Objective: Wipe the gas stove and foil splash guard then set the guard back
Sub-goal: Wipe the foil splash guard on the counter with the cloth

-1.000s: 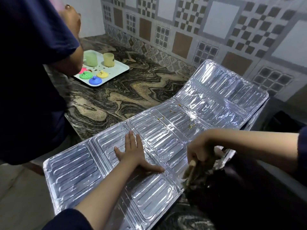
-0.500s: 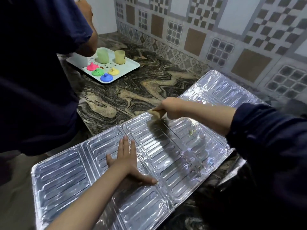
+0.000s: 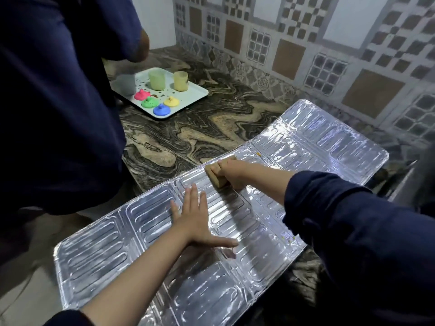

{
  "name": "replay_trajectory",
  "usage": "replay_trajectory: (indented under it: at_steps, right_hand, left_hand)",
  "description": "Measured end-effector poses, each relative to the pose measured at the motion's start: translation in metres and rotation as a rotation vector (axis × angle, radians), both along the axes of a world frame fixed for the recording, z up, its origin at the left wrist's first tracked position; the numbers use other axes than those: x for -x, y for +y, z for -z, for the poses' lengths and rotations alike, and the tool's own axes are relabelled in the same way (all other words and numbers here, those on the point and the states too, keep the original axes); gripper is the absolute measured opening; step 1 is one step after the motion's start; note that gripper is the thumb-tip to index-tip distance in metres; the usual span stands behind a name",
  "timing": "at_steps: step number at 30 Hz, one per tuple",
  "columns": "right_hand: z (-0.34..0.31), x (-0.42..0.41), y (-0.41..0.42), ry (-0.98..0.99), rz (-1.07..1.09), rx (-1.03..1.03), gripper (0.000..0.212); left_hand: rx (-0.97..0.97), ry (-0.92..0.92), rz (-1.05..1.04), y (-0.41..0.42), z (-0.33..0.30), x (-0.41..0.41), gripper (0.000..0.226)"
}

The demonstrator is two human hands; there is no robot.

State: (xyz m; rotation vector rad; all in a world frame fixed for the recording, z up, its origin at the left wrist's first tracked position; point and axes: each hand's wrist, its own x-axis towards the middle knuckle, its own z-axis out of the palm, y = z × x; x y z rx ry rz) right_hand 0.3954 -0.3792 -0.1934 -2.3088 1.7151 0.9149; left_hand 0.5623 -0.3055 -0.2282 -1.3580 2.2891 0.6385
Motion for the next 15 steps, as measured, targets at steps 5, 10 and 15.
replay_trajectory:
  at_steps: [5,10,15]
  right_hand:
    - [0.001,-0.001,-0.002,0.063,-0.009,0.002,0.086]
    - [-0.001,0.005,0.005,-0.007,0.016,0.024,0.085]
    - [0.003,0.020,0.035,-0.036,-0.094,-0.021,0.079]
  left_hand:
    - [0.055,0.000,0.031,-0.004,0.008,0.012,0.163]
    - [0.070,-0.024,0.009,-0.004,0.011,0.015,0.165]
    - [0.076,-0.012,-0.011,-0.003,0.014,0.014,0.165]
